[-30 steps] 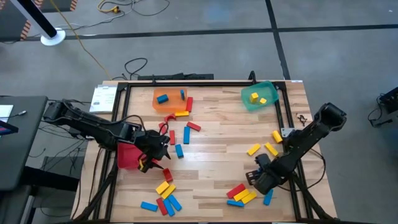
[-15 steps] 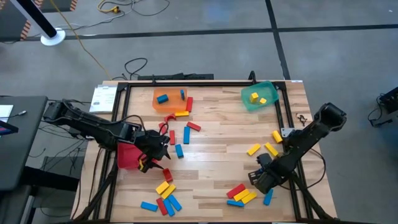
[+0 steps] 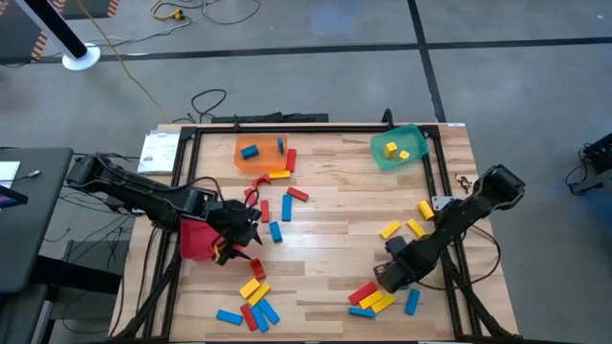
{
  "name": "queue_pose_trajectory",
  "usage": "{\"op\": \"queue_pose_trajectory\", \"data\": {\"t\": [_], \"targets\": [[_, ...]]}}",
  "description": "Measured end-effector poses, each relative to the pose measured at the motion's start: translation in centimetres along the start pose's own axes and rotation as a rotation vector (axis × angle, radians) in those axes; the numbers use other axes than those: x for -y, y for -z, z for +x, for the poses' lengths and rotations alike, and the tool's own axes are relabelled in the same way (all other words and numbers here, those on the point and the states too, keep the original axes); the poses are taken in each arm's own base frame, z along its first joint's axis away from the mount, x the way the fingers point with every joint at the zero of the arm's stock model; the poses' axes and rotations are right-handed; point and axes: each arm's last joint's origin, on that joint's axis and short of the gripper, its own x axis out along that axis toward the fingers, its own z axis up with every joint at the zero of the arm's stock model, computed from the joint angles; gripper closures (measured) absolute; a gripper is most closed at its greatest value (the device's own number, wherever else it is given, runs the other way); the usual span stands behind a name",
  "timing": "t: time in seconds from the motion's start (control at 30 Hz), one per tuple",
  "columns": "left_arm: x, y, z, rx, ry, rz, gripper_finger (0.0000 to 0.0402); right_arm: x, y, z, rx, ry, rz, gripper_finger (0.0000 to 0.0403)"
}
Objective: Sort blocks
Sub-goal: Put the blue block into the orange bin
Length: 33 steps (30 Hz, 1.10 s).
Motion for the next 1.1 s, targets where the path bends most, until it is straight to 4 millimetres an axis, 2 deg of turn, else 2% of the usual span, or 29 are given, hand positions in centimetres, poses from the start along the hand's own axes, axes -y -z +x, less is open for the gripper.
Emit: {"op": "queue_pose_trajectory", "data": {"t": [0.13,0.23,0.43,0.6,0.87,1.1], "targets": [[0.0,-0.1,0.0,0.007,-0.002,0.015,0.0157,-0.4,0.0,-0.4,0.011,-0.007,-0.023,0.0268],[-0.1,-0.2,0.0,0.018,-0.017,0.024,0.0157,-0.8,-0.1,-0.8,0.023,-0.026,-0.053,0.0287],[-0.4,-0.7,0.0,0.054,-0.094,0.066,0.0167,-2.9,-1.3,-2.1,0.118,-0.141,-0.118,0.0285],[-0.7,-1.4,-0.2,0.114,-0.158,0.153,0.0183,-5.4,-3.1,-4.0,0.221,-0.27,-0.234,0.0284],[-1.1,-3.3,-0.7,0.297,-0.243,0.303,0.0189,-10.1,-7.0,-8.3,0.447,-0.577,-0.509,0.0284],[-1.0,-4.4,-1.1,0.415,-0.246,0.467,0.0189,-12.3,-9.5,-11.3,0.564,-0.819,-0.704,0.0284]]}}
